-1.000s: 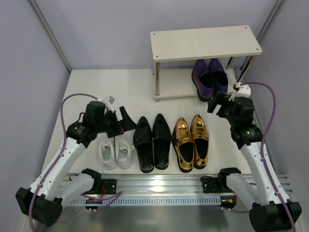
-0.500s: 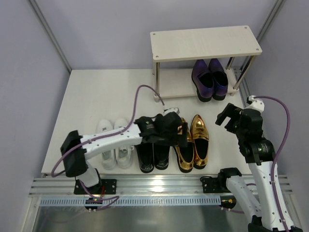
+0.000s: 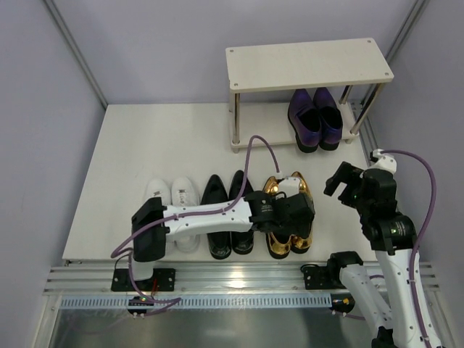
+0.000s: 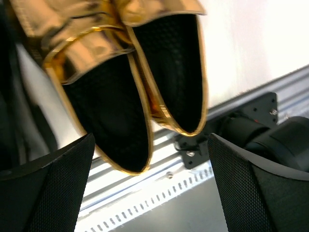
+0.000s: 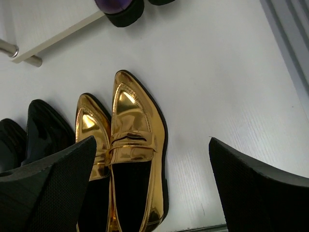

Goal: Place and organize the shoes onto the shoe shelf

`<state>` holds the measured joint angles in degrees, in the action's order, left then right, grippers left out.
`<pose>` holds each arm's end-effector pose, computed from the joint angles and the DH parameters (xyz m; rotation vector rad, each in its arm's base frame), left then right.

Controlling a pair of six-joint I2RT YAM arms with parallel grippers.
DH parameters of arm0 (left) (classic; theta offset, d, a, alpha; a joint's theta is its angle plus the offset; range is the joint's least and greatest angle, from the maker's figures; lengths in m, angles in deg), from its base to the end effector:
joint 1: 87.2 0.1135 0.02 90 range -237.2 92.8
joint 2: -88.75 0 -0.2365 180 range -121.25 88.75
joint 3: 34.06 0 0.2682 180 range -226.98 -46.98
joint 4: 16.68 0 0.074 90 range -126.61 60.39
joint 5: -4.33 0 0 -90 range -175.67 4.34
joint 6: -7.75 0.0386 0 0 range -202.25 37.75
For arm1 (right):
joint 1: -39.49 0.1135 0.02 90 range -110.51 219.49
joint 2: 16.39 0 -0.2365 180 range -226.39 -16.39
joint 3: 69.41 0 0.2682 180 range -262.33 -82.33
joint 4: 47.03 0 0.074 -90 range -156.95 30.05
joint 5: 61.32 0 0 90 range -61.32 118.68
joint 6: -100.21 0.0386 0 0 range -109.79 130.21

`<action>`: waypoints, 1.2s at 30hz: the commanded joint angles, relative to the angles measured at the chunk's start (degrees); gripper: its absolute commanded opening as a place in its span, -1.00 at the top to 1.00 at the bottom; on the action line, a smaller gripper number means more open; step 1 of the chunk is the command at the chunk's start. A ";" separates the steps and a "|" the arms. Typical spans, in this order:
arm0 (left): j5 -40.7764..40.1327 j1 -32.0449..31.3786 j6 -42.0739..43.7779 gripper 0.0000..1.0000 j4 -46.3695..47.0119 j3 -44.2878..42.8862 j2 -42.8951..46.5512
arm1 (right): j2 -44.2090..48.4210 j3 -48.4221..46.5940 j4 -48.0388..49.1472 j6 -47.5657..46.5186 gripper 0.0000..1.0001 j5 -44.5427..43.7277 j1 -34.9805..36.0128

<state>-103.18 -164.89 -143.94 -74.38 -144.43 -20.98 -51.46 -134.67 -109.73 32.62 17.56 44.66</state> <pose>0.1027 -0.4160 0.2461 0.2448 2.5931 -0.5823 0.1527 0.0063 0.3241 0.4305 2.0832 0.0769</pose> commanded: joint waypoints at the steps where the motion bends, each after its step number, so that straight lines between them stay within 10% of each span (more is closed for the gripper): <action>1: -10.04 0.35 -0.80 -0.93 0.90 4.36 12.65 | 0.09 -2.42 -1.19 -1.93 -0.96 10.30 0.19; 6: -13.95 2.80 -0.53 -0.98 0.39 15.51 26.31 | -1.41 2.22 -3.92 -0.19 -0.96 28.32 0.63; 13: -16.14 5.97 -4.57 -0.99 -0.40 28.61 40.99 | 1.94 8.47 -7.26 5.97 -0.96 27.81 5.11; 36: -20.45 6.85 -11.17 -0.99 -5.93 43.04 60.60 | -18.53 15.33 15.84 19.16 -0.91 -14.80 42.35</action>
<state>-120.36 -158.31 -152.88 -78.16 -101.96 38.30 -67.37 -119.48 -102.24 49.54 12.41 82.54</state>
